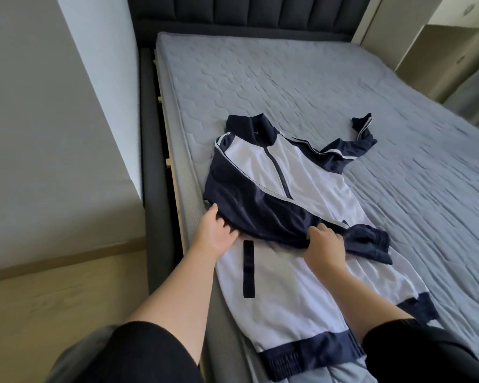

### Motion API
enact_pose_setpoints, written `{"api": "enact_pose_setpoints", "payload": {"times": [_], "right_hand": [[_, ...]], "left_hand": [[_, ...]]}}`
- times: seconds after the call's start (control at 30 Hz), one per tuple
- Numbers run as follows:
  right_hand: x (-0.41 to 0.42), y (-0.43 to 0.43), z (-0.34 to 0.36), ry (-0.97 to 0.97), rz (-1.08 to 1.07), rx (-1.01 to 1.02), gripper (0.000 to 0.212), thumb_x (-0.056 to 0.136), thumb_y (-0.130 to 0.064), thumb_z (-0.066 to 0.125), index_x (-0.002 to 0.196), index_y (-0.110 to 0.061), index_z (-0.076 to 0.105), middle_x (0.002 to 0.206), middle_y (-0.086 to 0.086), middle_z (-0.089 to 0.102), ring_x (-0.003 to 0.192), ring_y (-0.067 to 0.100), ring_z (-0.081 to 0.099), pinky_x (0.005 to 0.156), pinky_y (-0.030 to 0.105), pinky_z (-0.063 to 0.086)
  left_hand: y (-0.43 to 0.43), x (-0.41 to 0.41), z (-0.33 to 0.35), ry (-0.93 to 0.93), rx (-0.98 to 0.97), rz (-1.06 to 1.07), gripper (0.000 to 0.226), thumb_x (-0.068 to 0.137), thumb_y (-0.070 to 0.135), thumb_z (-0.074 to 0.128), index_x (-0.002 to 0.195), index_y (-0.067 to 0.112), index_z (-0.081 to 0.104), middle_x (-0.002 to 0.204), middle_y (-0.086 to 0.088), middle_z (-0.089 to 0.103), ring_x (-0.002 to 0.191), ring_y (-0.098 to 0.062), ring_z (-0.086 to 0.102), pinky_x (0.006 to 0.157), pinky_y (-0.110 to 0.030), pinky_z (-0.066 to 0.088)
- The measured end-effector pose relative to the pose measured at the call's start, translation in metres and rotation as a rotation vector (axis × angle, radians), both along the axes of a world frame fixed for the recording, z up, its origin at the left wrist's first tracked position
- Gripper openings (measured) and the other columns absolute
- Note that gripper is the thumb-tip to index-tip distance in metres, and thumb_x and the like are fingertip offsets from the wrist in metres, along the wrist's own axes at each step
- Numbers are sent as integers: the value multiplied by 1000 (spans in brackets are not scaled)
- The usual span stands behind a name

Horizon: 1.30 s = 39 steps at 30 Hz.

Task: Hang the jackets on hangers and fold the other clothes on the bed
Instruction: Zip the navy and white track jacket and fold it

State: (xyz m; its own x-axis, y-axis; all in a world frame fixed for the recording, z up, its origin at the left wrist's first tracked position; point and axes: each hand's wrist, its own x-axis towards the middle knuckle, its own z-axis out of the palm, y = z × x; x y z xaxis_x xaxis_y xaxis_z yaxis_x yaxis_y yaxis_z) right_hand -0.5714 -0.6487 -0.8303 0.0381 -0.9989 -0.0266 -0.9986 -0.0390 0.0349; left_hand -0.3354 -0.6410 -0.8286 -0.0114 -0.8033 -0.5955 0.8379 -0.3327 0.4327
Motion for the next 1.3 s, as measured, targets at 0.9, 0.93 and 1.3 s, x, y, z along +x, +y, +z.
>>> {"api": "enact_pose_setpoints", "payload": {"times": [0.9,0.93,1.3], "right_hand": [[-80,51,-23,81,-40,-74,50,85,-24,61,132,-13,47,149,13,32,132,32,31,108,42,24],[-89,50,-21,61,-135,-91,51,85,-20,61,134,-13,45,148,12,32,133,32,29,110,41,20],[-129,72,-11,-33,-293,-274,26,69,6,56,92,-5,63,90,14,60,92,36,52,86,42,33]], "left_hand": [[19,-75,-4,-68,11,-253,42,99,19,44,140,12,42,152,-5,32,138,-21,33,111,-34,30],[20,-76,-4,-73,14,-265,44,100,19,42,143,11,38,154,-5,28,140,-22,31,112,-35,29],[29,-70,0,-43,5,-224,49,100,21,40,146,8,30,152,-8,30,128,-28,42,100,-40,40]]}}
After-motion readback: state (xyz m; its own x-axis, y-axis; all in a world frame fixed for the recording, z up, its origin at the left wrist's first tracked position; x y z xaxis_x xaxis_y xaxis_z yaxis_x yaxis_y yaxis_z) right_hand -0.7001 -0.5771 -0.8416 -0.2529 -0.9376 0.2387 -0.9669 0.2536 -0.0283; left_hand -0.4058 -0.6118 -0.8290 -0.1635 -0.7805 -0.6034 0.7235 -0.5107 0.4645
